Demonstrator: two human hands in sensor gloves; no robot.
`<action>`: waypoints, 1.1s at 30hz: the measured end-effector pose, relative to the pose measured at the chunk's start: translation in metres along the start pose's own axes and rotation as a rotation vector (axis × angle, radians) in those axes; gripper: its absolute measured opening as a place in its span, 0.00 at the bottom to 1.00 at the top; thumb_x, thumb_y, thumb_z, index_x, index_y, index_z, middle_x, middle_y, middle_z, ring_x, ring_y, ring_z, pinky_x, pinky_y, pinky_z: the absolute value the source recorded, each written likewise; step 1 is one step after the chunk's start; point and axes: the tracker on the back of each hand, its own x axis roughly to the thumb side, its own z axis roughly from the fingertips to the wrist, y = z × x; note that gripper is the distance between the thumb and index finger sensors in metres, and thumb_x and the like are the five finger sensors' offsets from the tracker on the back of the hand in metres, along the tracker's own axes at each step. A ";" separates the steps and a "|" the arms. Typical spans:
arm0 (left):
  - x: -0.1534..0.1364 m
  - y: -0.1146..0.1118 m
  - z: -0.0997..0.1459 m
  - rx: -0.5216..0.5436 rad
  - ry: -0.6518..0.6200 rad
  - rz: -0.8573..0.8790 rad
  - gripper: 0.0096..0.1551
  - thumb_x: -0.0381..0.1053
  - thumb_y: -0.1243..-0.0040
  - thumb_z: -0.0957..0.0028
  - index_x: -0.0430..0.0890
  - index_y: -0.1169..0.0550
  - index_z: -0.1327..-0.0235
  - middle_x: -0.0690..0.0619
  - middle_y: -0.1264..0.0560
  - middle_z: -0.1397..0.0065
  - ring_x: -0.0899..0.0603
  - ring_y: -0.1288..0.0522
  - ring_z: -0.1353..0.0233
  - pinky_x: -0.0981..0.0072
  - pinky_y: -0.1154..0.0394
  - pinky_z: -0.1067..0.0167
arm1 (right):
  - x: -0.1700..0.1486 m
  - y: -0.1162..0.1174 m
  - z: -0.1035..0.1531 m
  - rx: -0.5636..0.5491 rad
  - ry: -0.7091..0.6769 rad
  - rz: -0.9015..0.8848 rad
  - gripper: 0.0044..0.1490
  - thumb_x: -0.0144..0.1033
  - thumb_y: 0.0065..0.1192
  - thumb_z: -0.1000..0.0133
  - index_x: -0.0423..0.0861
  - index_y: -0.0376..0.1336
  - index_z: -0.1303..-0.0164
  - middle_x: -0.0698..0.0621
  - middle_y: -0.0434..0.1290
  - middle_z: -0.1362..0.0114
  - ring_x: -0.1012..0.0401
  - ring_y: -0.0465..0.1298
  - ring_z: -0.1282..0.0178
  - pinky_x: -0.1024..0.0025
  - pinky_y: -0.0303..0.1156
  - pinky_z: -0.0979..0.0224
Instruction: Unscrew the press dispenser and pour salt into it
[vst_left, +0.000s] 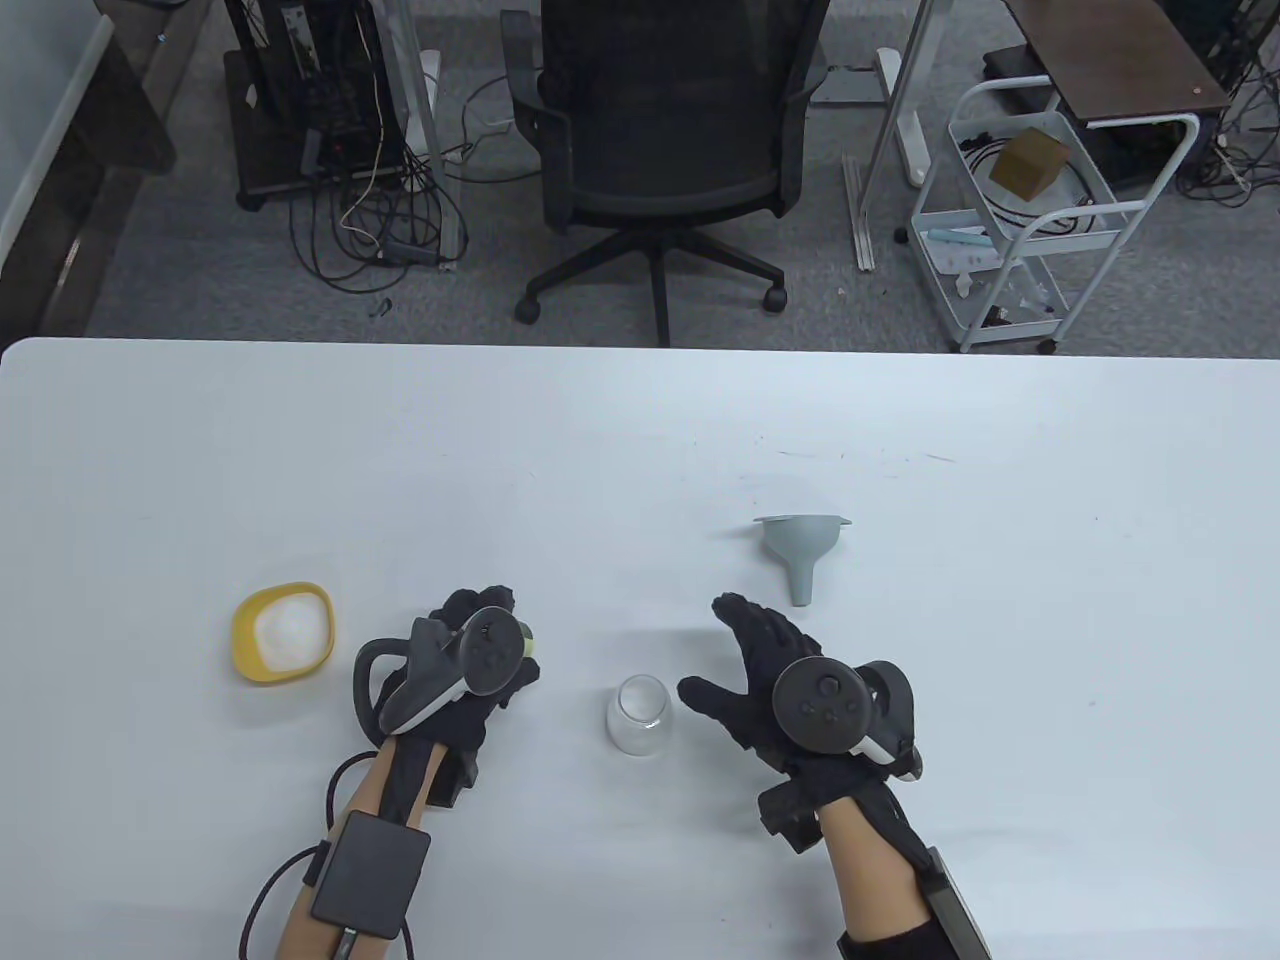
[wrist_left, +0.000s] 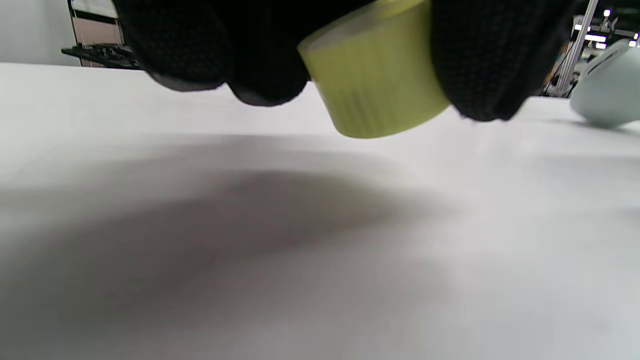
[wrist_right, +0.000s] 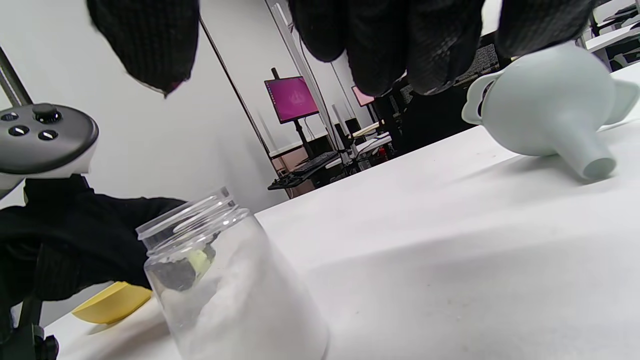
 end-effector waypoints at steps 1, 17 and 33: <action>0.000 -0.003 -0.001 -0.013 0.011 -0.047 0.52 0.69 0.31 0.53 0.45 0.31 0.18 0.38 0.26 0.25 0.39 0.19 0.35 0.38 0.22 0.35 | 0.000 0.000 0.000 -0.002 0.002 -0.001 0.58 0.58 0.59 0.38 0.28 0.48 0.13 0.25 0.60 0.18 0.28 0.61 0.23 0.23 0.56 0.31; 0.001 -0.017 -0.005 -0.042 0.043 -0.131 0.56 0.71 0.35 0.52 0.42 0.34 0.15 0.39 0.27 0.24 0.39 0.20 0.34 0.36 0.24 0.34 | -0.001 0.001 0.001 0.025 0.022 -0.002 0.57 0.57 0.58 0.37 0.27 0.48 0.13 0.25 0.60 0.18 0.28 0.61 0.24 0.23 0.57 0.31; 0.005 -0.019 -0.005 -0.064 0.049 -0.161 0.56 0.72 0.37 0.52 0.42 0.34 0.16 0.38 0.27 0.24 0.37 0.19 0.33 0.36 0.24 0.34 | -0.001 0.003 0.000 0.037 0.032 0.009 0.57 0.57 0.58 0.37 0.27 0.48 0.13 0.25 0.60 0.18 0.28 0.61 0.24 0.23 0.57 0.31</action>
